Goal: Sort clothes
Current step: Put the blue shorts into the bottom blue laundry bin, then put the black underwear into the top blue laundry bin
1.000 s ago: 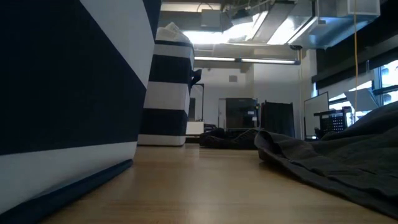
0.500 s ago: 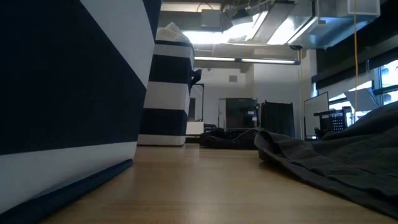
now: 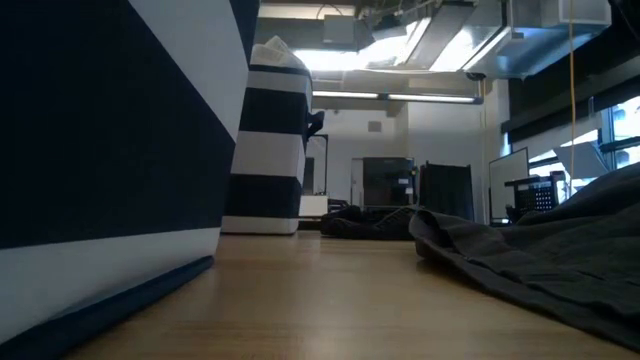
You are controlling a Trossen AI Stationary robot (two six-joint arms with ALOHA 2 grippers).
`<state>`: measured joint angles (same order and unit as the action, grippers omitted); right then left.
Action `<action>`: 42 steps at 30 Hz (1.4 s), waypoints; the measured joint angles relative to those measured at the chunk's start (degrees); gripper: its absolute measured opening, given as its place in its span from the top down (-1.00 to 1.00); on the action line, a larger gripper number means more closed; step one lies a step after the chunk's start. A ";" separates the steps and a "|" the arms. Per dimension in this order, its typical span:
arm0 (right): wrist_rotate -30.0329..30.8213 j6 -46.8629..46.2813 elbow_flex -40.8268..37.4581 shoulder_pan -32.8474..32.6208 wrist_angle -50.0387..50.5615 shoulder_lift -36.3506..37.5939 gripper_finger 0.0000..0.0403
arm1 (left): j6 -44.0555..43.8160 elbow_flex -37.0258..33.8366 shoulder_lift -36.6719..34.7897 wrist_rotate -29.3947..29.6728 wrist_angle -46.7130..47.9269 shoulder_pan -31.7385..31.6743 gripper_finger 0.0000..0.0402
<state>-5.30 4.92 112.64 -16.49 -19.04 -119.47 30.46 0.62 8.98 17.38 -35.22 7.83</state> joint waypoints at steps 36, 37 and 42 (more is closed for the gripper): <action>17.62 -14.24 0.09 -1.00 62.96 20.56 -0.26 | -0.30 0.00 -0.01 0.01 0.24 -0.01 1.00; 19.28 -15.68 0.08 -1.47 65.83 21.22 -0.26 | -0.42 0.00 0.01 -0.01 0.24 -0.01 1.00; 33.22 -22.81 0.07 -3.62 81.27 22.68 -0.25 | -0.11 0.00 0.00 0.01 0.23 -0.01 1.00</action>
<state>27.92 -17.89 112.71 -20.12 62.23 -96.79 30.35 0.62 8.98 17.39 -35.00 7.81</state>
